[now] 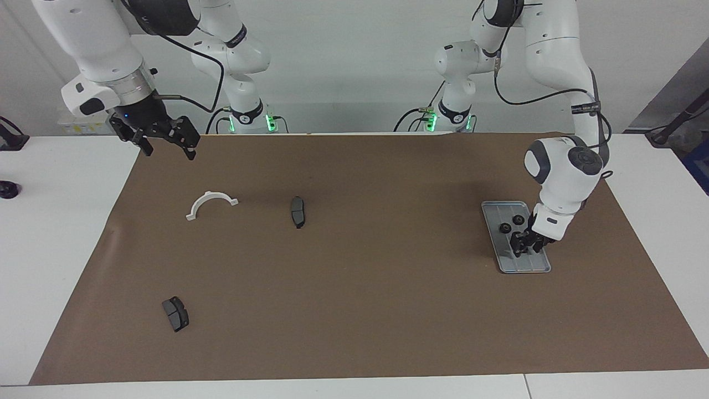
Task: Place bearing gear from tray to pile
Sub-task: 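Lower the left gripper onto the tray and grasp a black gear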
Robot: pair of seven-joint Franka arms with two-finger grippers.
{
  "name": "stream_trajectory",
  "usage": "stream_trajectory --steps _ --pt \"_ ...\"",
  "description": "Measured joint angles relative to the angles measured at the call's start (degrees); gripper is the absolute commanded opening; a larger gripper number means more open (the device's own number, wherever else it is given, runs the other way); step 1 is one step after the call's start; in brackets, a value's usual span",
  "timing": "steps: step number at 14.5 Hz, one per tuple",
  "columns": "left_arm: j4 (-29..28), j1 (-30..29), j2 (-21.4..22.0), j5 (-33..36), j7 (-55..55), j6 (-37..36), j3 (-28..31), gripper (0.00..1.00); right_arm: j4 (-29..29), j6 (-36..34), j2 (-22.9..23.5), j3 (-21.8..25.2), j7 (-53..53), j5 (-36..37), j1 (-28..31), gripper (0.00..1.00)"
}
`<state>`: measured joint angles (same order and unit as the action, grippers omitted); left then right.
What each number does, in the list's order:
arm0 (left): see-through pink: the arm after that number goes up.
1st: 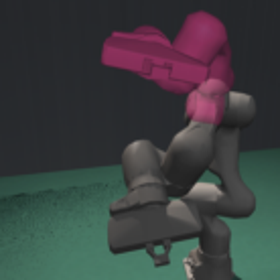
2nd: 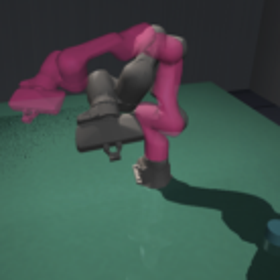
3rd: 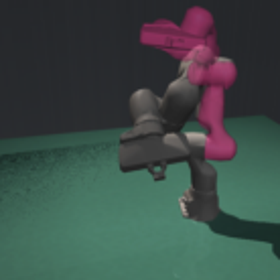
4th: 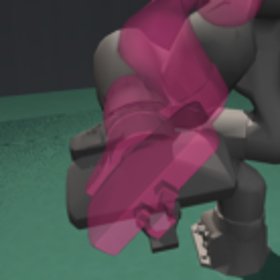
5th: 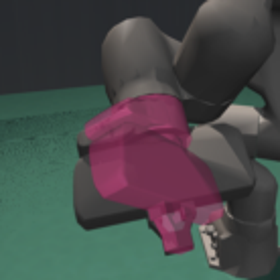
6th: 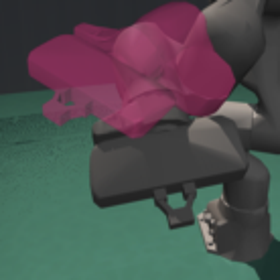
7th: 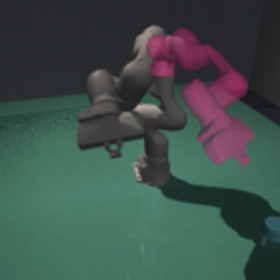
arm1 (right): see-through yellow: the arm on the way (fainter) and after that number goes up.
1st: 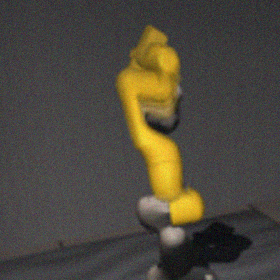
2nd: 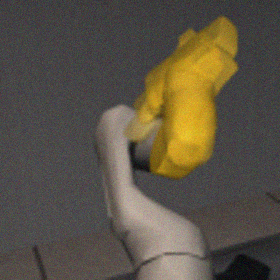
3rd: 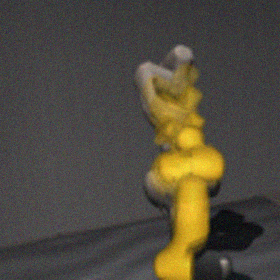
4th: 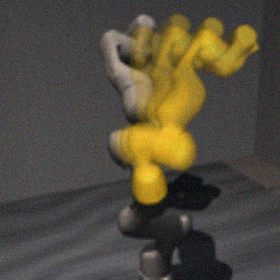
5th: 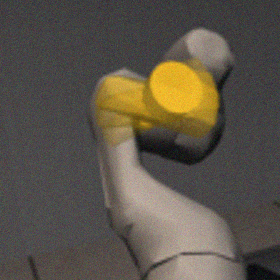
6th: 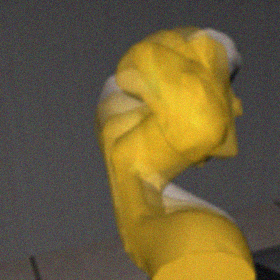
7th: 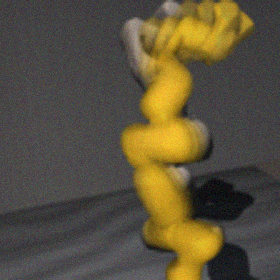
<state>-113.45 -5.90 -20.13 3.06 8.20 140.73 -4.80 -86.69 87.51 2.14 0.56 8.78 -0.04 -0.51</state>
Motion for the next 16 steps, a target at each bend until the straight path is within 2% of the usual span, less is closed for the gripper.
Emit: stream_trajectory --steps 6,7,8,9,16 --pt "-0.19 0.00 0.07 0.00 0.00 -1.38 -0.01 0.56 -0.01 0.00 0.00 0.00 0.00 0.00 0.00 1.00" --pt "-0.19 0.00 0.08 0.00 0.00 -1.48 -0.02 0.45 -0.02 0.00 0.00 0.00 0.00 0.00 0.00 1.00" --pt "-0.18 0.00 0.09 0.00 0.00 -1.52 -0.08 0.11 -0.02 0.00 0.00 0.00 0.00 0.00 0.00 1.00" --pt "-0.18 0.00 0.10 0.00 0.01 -1.58 -0.10 0.00 -0.02 0.00 0.00 0.00 0.00 0.00 0.00 1.00" --pt "0.25 0.00 0.38 0.00 0.00 -1.98 -0.06 0.00 -0.05 0.00 0.00 0.00 0.00 0.00 0.00 1.00"
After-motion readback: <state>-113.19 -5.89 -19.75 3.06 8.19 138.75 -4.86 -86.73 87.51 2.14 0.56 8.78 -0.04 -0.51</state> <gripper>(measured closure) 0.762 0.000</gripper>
